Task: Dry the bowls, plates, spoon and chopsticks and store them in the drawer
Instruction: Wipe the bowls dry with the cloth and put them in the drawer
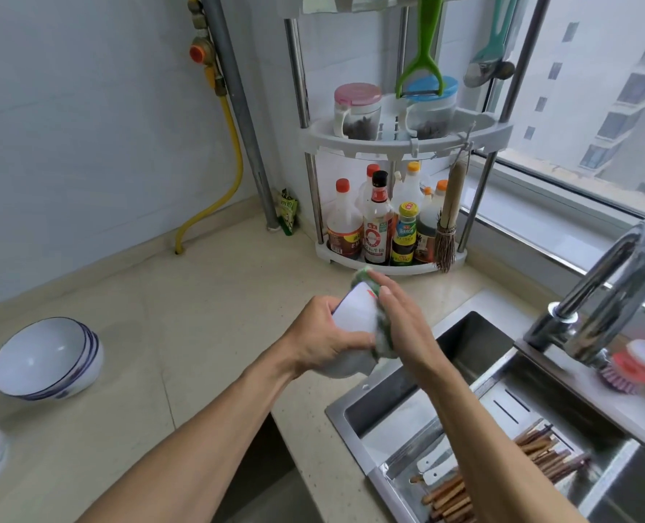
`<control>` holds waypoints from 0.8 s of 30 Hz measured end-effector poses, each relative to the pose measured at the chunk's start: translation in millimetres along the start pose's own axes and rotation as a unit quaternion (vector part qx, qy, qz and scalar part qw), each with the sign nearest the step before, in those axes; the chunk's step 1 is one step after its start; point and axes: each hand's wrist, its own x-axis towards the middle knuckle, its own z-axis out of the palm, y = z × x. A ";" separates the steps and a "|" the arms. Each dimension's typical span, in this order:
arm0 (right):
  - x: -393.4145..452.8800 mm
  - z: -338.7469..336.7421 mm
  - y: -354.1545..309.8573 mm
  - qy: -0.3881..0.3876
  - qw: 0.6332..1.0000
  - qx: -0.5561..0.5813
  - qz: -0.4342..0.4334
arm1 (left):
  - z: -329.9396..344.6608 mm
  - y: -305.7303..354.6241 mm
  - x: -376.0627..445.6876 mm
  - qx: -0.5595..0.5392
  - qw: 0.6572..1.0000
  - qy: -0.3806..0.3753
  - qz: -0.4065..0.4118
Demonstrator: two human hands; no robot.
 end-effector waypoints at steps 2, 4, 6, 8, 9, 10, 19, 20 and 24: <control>-9.5 11.9 3.3 0.002 0.992 -0.091 -0.091 | -2.0 -1.1 2.8 -0.036 0.999 0.010 -0.012; -12.3 15.7 9.2 0.019 0.994 -0.066 -0.086 | -1.0 0.9 2.4 -0.028 1.000 0.006 -0.010; -1.6 8.1 9.8 0.042 0.991 0.120 0.043 | -0.1 3.8 -0.2 -0.004 1.000 -0.013 0.005; 3.4 -2.8 7.5 0.021 0.935 0.300 0.185 | -0.1 7.6 -3.8 0.017 1.000 -0.022 0.014; 1.6 -6.3 5.3 0.002 0.915 0.337 0.222 | 0.6 9.3 -6.6 0.016 0.999 -0.027 0.019; -1.2 -7.7 4.0 -0.007 0.905 0.353 0.238 | 1.1 10.0 -8.4 0.011 0.999 -0.033 0.024; 12.0 -4.1 -11.7 0.043 0.990 0.076 0.107 | 6.2 18.0 15.6 0.026 0.998 -0.019 -0.056; 7.8 -2.6 -15.9 0.029 0.998 0.014 0.058 | 8.4 15.8 16.7 -0.002 0.999 -0.008 -0.053; -15.4 -5.6 -4.2 -0.020 0.985 -0.141 -0.101 | 8.7 4.6 13.1 -0.062 0.998 -0.013 -0.025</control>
